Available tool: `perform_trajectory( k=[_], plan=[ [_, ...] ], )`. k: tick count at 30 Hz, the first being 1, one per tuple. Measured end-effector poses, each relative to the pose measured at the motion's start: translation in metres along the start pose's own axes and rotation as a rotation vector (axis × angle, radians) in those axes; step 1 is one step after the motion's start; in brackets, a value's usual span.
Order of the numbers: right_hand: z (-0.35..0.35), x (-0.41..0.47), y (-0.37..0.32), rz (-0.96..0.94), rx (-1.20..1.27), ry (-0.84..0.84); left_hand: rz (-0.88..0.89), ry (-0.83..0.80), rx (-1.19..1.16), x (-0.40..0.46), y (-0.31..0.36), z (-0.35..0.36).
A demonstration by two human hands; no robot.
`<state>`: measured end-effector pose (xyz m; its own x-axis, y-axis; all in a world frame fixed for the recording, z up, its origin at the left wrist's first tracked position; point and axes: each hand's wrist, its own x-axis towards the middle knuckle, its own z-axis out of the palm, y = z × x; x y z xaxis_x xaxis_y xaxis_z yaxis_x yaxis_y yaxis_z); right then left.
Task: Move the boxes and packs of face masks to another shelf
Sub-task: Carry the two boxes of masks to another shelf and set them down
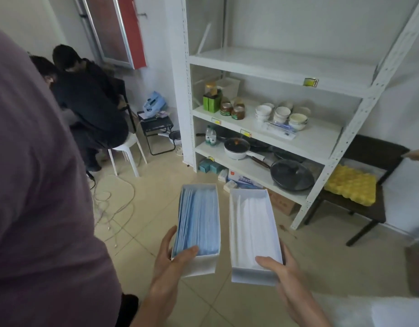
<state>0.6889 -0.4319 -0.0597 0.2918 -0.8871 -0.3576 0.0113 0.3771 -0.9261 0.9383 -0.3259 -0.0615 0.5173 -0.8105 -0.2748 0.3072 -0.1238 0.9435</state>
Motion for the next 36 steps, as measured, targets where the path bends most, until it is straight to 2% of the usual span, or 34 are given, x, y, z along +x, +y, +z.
perform_trajectory(
  k=[7, 15, 27, 36],
  plan=[
    [0.012, 0.108, -0.054, -0.034, -0.038, -0.052, 0.03, 0.077, 0.021, 0.095, 0.028, 0.035],
    [0.05, 0.242, -0.098, 0.004, -0.035, -0.127, 0.048, 0.19, -0.004, 0.213, 0.063, 0.036],
    [0.113, 0.416, -0.176, -0.018, 0.025, -0.182, 0.025, 0.041, 0.041, 0.403, 0.141, 0.05],
    [0.13, 0.565, -0.233, -0.044, 0.034, -0.187, 0.02, 0.05, 0.008, 0.546, 0.185, 0.095]
  ],
)
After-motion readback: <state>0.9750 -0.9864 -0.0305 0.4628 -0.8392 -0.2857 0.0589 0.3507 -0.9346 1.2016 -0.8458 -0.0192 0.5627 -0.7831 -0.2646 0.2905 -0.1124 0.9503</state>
